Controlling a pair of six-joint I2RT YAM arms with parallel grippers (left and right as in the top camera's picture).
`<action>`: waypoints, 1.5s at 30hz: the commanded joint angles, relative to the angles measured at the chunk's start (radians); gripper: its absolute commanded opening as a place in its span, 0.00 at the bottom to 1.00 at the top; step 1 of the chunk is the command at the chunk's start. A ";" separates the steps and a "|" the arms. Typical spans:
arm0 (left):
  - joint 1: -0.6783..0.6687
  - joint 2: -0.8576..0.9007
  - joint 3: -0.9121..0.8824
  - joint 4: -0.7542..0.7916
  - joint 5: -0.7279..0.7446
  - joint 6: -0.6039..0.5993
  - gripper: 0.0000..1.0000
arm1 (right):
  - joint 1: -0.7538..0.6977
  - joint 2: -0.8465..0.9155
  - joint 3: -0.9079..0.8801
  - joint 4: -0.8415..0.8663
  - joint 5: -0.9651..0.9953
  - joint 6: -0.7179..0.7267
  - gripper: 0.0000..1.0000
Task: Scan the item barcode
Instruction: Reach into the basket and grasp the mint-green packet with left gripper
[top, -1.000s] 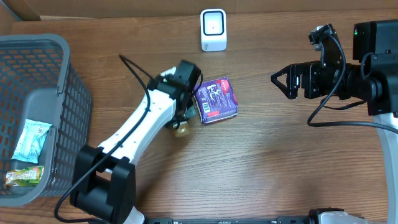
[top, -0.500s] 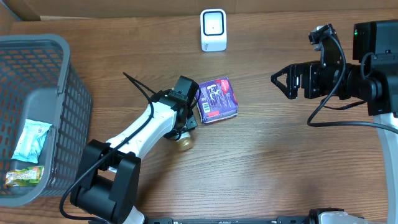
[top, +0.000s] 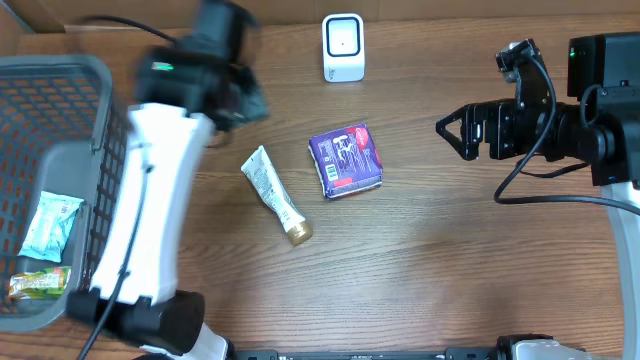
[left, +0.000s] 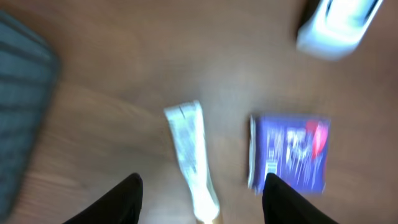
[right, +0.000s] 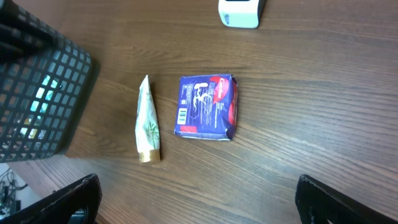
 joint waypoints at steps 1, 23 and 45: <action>0.141 -0.035 0.239 -0.146 -0.116 0.035 0.54 | -0.001 -0.003 0.022 -0.003 -0.001 -0.004 1.00; 0.999 -0.085 -0.277 0.113 -0.054 0.075 0.56 | -0.001 -0.003 0.022 -0.005 -0.002 -0.004 1.00; 0.979 -0.029 -0.772 0.857 -0.076 0.296 0.80 | -0.001 -0.002 0.022 -0.013 -0.002 -0.004 1.00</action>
